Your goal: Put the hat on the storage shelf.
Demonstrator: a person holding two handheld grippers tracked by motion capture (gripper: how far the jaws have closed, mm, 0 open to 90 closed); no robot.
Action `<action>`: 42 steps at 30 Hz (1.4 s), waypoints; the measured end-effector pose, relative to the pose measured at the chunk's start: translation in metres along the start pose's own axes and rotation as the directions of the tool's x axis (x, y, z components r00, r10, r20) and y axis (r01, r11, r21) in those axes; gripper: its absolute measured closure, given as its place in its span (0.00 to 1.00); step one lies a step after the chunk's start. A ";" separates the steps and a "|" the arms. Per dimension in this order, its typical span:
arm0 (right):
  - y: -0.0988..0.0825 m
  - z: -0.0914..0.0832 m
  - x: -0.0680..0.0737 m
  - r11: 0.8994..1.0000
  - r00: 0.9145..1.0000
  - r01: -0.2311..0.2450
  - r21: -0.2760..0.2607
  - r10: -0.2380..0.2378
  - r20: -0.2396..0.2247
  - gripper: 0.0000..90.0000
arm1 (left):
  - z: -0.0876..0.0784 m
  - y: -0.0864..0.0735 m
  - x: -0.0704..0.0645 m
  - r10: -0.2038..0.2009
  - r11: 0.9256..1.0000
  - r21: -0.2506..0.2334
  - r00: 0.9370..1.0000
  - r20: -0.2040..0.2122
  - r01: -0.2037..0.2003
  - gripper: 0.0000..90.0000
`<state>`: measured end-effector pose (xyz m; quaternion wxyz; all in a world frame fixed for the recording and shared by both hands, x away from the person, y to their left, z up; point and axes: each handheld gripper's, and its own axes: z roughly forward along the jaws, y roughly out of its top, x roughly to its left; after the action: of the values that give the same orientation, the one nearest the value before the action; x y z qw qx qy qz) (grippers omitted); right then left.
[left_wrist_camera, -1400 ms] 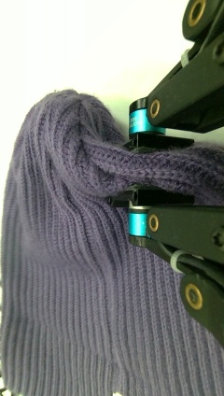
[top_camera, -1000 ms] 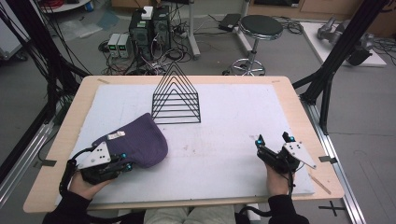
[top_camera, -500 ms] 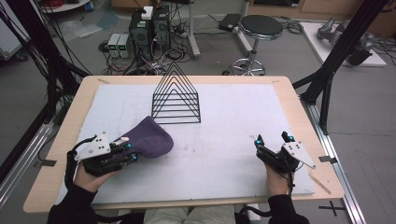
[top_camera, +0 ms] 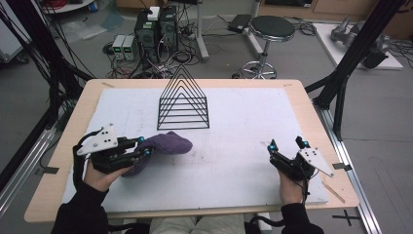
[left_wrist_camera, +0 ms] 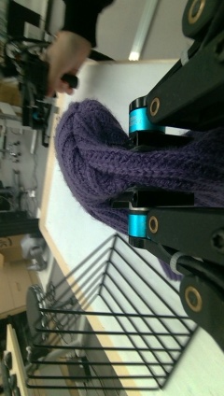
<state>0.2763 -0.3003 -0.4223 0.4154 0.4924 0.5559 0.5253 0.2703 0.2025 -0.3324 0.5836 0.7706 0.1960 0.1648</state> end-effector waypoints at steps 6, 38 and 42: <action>0.005 -0.003 0.002 1.000 1.000 -0.003 -0.030 0.003 -0.016 0.10 | 0.007 0.015 -0.002 0.009 1.000 -0.029 0.999 0.035 -0.008 0.86; 0.027 -0.007 0.026 0.995 0.955 0.009 -0.104 -0.039 -0.294 0.10 | 0.038 0.107 0.018 -0.036 0.873 -0.463 0.968 0.249 0.152 0.86; 0.039 -0.001 0.045 0.990 0.895 0.049 -0.130 -0.102 -0.434 0.10 | 0.042 0.106 0.021 -0.038 0.880 -0.450 0.967 0.250 0.151 0.86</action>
<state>0.2716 -0.2579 -0.3807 0.3271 0.3141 0.6226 0.6378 0.3207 0.1523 -0.2403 0.7778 0.6113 0.1180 0.0862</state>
